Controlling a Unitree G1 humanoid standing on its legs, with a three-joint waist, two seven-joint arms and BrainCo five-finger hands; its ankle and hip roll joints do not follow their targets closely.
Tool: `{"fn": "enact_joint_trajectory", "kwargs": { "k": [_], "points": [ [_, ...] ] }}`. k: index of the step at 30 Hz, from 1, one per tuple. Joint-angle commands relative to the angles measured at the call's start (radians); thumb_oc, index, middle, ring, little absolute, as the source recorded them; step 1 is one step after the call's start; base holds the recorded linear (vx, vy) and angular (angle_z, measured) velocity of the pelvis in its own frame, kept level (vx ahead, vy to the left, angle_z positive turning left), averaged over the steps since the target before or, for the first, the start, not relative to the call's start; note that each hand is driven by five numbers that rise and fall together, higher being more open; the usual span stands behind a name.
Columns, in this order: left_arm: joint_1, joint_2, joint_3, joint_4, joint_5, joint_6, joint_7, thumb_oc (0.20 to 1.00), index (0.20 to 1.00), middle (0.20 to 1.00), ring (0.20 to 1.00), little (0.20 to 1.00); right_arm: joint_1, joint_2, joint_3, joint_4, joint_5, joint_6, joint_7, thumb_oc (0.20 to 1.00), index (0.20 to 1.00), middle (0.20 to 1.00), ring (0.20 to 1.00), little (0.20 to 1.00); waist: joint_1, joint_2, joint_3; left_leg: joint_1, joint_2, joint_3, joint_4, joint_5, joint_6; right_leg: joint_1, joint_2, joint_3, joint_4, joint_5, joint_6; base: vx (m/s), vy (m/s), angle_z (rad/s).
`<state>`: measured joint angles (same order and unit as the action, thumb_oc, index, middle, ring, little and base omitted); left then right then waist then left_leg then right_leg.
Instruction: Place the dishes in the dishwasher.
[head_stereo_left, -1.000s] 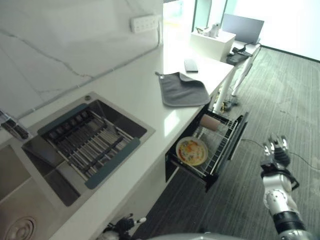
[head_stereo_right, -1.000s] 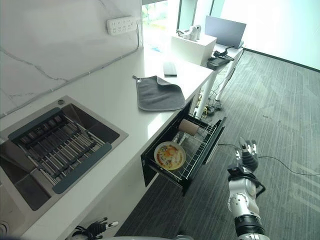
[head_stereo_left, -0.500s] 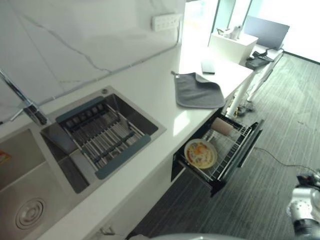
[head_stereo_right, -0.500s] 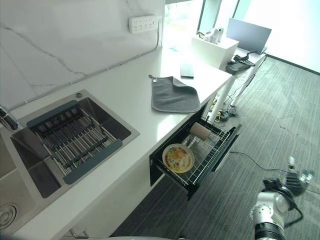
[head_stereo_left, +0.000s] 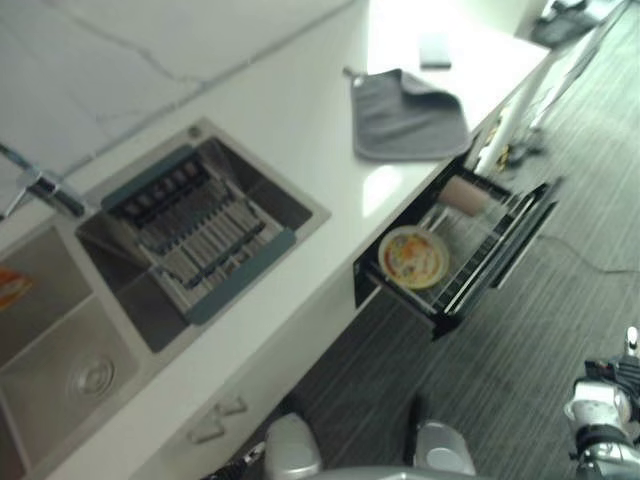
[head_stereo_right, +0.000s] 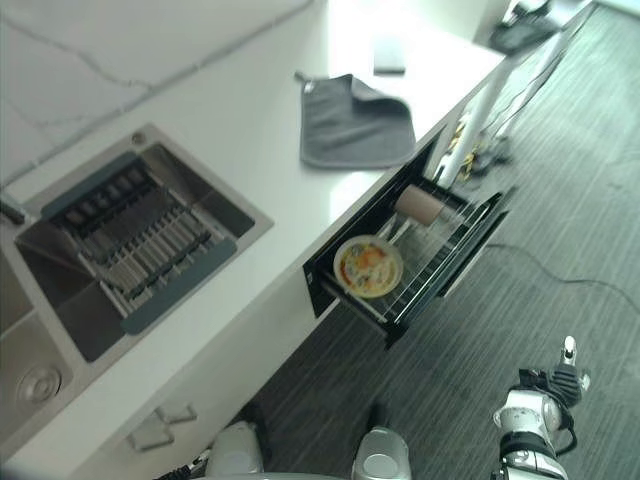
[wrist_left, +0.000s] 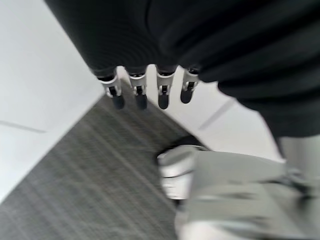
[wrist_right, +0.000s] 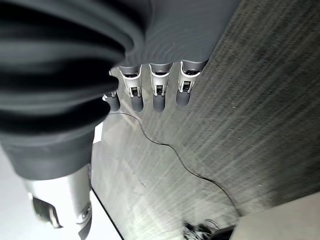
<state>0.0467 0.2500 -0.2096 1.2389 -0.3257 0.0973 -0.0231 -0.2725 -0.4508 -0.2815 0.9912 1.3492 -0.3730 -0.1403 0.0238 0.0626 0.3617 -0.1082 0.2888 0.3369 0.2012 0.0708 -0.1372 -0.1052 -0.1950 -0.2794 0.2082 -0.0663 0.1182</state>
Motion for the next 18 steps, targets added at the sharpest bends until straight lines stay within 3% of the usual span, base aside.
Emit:
{"fn": "enact_joint_trajectory", "kwargs": {
  "k": [1,2,5,11,18],
  "points": [
    [0.009,0.015,-0.037,0.024,-0.009,0.0,0.009,1.0,1.0,1.0,1.0,1.0,-0.029,-0.009,0.006,-0.008,0.042,0.008,0.1,1.0,1.0,1.0,1.0,1.0,0.025,-0.042,-0.006,0.015,-0.049,-0.05,0.127,-0.084,0.021,0.019,0.032,-0.041,0.058,-0.04,-0.081,-0.06,-0.041,0.18],
    [0.0,0.017,-0.04,0.016,-0.017,-0.003,0.002,1.0,1.0,1.0,1.0,1.0,-0.067,-0.011,0.033,-0.001,0.048,0.047,0.186,1.0,1.0,1.0,1.0,1.0,0.035,-0.023,0.017,-0.012,-0.056,-0.069,0.151,-0.099,0.016,-0.029,0.019,-0.042,0.123,-0.076,-0.08,-0.06,-0.039,0.2],
    [-0.005,0.024,-0.038,-0.005,-0.021,0.007,0.0,1.0,1.0,1.0,1.0,1.0,-0.125,-0.033,0.069,-0.033,0.017,0.139,0.339,1.0,1.0,1.0,1.0,1.0,0.049,-0.007,0.045,-0.067,-0.059,-0.07,0.193,-0.099,0.024,-0.106,-0.013,-0.07,0.221,-0.111,-0.093,-0.13,-0.063,0.2],
    [-0.003,0.054,-0.016,-0.018,-0.013,0.017,-0.03,1.0,1.0,1.0,1.0,1.0,-0.255,-0.12,0.129,-0.074,-0.053,0.254,0.537,1.0,1.0,1.0,1.0,1.0,0.077,0.006,0.062,-0.11,-0.072,-0.074,0.192,-0.087,0.03,-0.176,-0.046,-0.093,0.287,-0.13,-0.095,-0.08,-0.01,0.13],
    [0.009,0.082,0.001,-0.02,0.007,0.028,-0.078,1.0,1.0,1.0,1.0,1.0,-0.367,-0.192,0.207,-0.157,-0.087,0.308,0.577,1.0,1.0,1.0,1.0,1.0,0.1,0.007,0.07,-0.126,-0.071,-0.063,0.183,-0.077,0.031,-0.2,-0.071,-0.119,0.307,-0.138,-0.094,-0.03,0.027,0.06]
  ]
}}
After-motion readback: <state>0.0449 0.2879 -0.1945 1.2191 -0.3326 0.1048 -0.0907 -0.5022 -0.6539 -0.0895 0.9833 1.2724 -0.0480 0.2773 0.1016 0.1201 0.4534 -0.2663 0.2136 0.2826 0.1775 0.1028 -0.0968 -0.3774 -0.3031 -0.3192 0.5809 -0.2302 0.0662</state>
